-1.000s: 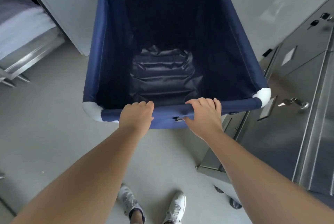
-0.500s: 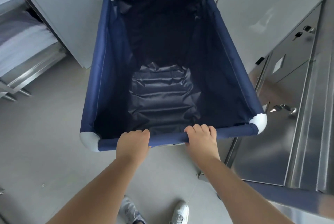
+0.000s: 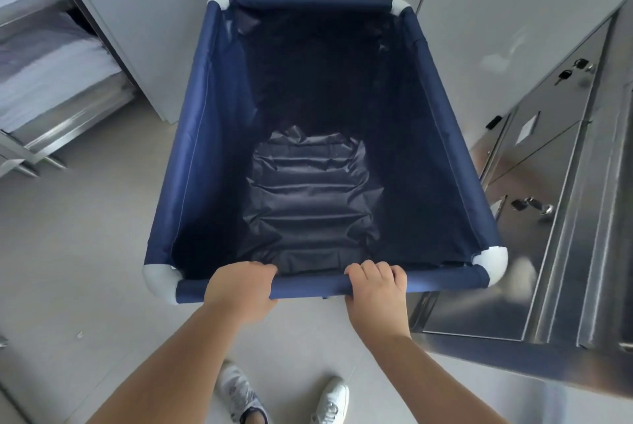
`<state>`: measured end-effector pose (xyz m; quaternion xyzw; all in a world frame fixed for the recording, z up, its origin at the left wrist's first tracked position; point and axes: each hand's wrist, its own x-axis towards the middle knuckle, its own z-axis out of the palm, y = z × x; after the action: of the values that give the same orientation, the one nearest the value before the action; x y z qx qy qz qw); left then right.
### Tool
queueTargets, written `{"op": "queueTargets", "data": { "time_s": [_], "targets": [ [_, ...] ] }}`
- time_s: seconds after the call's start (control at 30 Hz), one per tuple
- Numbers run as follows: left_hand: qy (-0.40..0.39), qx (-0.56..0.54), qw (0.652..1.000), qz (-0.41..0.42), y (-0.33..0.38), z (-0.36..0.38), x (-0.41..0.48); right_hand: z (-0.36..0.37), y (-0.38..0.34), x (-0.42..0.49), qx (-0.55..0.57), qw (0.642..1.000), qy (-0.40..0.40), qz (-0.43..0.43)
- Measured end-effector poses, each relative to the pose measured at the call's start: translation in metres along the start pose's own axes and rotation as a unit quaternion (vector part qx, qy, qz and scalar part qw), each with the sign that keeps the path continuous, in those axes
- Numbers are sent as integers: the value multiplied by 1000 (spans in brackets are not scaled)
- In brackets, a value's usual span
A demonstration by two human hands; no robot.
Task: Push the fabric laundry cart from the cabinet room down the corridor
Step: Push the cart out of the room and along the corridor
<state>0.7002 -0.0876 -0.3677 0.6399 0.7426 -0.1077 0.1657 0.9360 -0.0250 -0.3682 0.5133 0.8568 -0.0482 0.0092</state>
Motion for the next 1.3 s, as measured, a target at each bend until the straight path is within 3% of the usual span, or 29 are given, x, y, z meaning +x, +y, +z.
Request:
{"op": "queueTargets", "data": {
  "time_s": [0.2,0.3,0.37,0.47,0.7,1.3],
  "targets": [
    [16,7,1000,-9,-15,1,10,-1,12,9,70,997,25,-38],
    [4,26,999,-21,-25,-4,19,-5,24,25,9,998,15,57],
    [4,36,999,-23,-31,-10,27,-10,28,41,-46,993,-36,104],
    [10,42,999,-19,-40,-17,42,-9,28,63,-81,989,-91,89],
    [59,9,998,1,-66,-34,86,-13,22,116,-80,988,-115,70],
    [82,19,996,31,-121,-91,223,-24,8,266,-101,986,-87,104]
  ]
}}
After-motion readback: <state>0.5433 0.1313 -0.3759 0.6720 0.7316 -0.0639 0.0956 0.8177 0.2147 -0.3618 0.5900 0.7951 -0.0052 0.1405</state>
